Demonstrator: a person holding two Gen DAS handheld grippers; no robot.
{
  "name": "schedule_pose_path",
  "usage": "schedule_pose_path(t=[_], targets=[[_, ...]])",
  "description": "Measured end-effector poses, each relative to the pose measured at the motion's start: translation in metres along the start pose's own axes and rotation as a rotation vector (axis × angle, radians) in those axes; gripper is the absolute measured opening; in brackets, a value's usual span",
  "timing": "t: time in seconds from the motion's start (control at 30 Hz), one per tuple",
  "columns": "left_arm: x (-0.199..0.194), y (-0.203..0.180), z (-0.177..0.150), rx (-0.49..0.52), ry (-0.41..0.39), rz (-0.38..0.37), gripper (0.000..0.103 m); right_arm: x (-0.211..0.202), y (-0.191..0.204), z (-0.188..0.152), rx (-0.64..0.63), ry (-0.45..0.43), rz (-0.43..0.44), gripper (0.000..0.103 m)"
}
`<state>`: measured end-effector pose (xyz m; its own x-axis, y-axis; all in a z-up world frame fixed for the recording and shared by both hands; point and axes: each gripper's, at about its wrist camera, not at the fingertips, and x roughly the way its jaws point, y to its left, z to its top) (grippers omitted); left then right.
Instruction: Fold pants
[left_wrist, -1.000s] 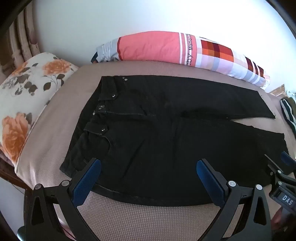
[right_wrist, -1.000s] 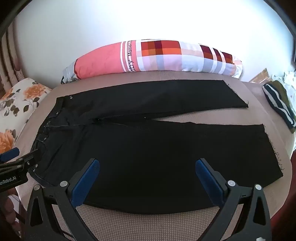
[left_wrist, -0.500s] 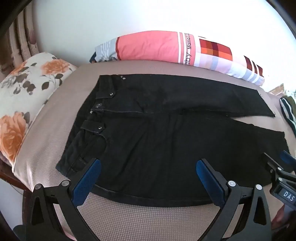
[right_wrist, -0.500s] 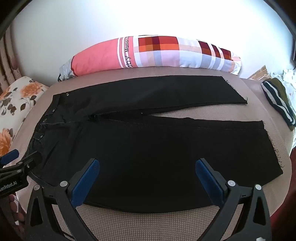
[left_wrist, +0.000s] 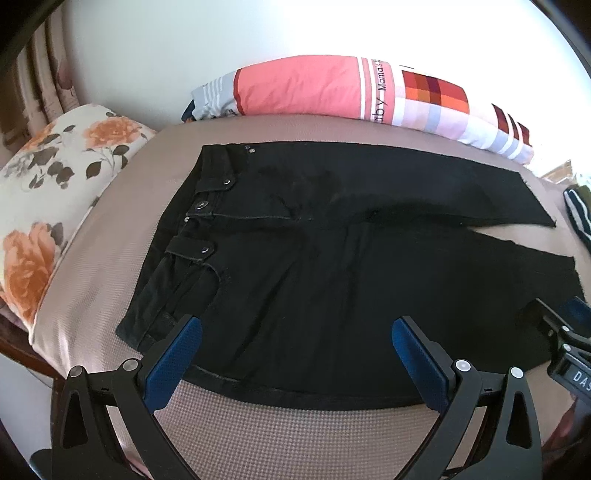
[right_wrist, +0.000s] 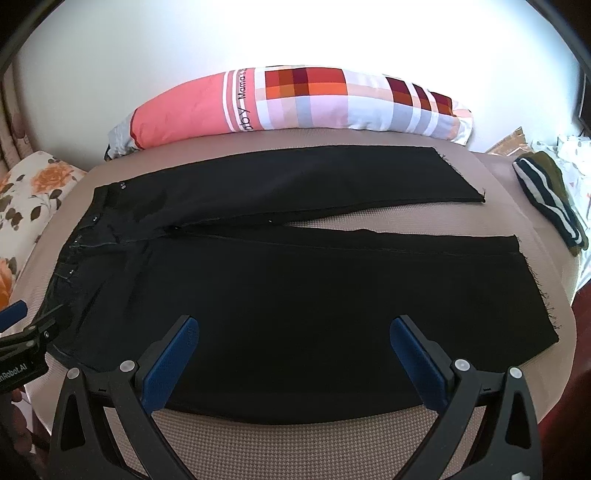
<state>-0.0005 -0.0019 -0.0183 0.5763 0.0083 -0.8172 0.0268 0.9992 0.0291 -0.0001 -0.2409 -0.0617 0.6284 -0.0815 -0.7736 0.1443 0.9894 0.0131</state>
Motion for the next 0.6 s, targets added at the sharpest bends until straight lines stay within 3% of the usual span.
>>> schedule_pose_path(t=[0.6], targets=[[0.0077, -0.0014, -0.0052, -0.003, 0.046, -0.015, 0.102, 0.0014, 0.0002, -0.0006, -0.001, 0.009, -0.022, 0.103]])
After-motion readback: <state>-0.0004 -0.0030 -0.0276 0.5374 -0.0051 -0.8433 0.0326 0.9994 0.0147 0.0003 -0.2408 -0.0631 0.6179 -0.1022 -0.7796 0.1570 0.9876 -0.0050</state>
